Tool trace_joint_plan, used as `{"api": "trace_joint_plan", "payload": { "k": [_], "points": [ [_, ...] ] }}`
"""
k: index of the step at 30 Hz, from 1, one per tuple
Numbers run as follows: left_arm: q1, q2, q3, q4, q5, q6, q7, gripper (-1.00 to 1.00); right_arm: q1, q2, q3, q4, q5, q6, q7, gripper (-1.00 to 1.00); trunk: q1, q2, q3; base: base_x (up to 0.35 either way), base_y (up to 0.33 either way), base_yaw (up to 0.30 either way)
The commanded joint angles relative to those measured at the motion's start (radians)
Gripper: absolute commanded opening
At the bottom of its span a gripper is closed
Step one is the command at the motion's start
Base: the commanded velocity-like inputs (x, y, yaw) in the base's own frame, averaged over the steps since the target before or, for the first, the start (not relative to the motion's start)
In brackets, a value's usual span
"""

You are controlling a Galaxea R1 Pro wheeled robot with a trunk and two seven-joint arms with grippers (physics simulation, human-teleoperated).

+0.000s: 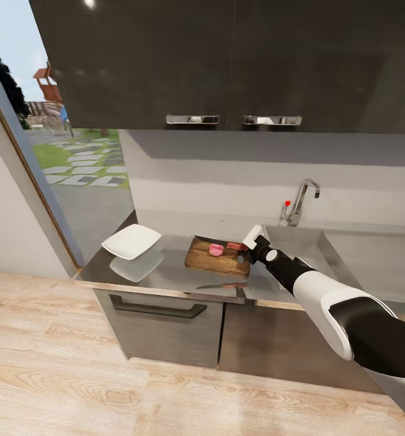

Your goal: In the kitchen, take the Vidalia onion out of the sink, dice it on the chopping board with the paring knife, put the diced onion into the bowl on the countertop, then place both the paring knife and the chopping board into the sink.

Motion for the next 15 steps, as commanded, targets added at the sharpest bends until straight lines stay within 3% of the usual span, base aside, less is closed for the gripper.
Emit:
{"api": "trace_joint_plan", "payload": {
  "k": [1, 8, 15],
  "points": [
    [-0.002, -0.001, -0.009, 0.004, 0.010, -0.007, 0.001, 1.00, -0.001, 0.000, -0.001, 0.001, 0.006, -0.002, 0.002, -1.00, 0.000, -0.002, -0.002, 0.000, 0.000, 0.000],
    [-0.002, -0.001, -0.009, 0.004, 0.010, -0.007, 0.001, 1.00, -0.001, 0.000, -0.001, 0.002, 0.006, -0.002, 0.002, -1.00, 0.000, -0.002, -0.002, 0.014, 0.000, 0.000],
    [-0.002, -0.001, -0.009, 0.004, 0.010, -0.007, 0.001, 1.00, -0.001, -0.002, -0.001, 0.011, 0.008, -0.003, 0.007, -1.00, 0.000, -0.002, -0.002, 0.119, 0.000, 0.000]
  ]
}}
